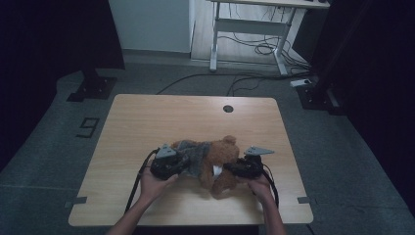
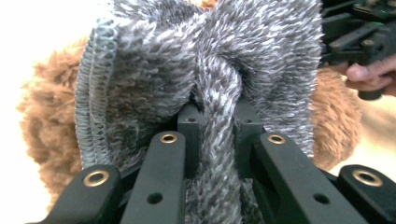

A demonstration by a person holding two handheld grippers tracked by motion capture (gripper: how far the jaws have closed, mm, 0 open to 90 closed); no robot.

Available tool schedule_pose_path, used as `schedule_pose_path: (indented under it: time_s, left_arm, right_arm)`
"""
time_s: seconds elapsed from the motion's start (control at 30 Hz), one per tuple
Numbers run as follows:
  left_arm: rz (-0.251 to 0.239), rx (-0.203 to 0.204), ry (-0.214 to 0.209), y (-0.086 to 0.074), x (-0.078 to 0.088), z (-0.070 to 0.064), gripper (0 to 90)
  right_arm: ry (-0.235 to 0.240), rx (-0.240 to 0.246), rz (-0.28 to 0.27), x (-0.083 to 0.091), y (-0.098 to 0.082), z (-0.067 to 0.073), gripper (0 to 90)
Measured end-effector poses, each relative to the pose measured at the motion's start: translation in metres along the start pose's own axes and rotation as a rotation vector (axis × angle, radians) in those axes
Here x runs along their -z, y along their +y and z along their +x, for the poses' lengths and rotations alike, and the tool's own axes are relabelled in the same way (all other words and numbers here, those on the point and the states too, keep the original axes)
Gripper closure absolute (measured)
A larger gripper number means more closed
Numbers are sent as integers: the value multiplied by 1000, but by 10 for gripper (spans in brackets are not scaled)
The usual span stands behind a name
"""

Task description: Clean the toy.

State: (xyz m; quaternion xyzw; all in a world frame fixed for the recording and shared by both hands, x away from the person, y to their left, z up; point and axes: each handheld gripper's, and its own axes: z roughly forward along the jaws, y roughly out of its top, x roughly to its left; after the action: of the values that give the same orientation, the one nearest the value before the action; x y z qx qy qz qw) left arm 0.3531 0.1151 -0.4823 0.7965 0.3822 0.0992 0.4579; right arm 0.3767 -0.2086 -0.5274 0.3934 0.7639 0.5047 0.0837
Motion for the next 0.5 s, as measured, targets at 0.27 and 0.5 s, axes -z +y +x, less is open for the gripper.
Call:
schedule_pose_path:
  time_s: [0.27,0.5]
  left_arm:
    - [9,15,-21,17,13,-7,770]
    - [-39,4,-52,55,14,-19,767]
  right_arm:
    - [-27,76,-70,7,-4,-5,519]
    - [-17,132,-66,6,-4,3,526]
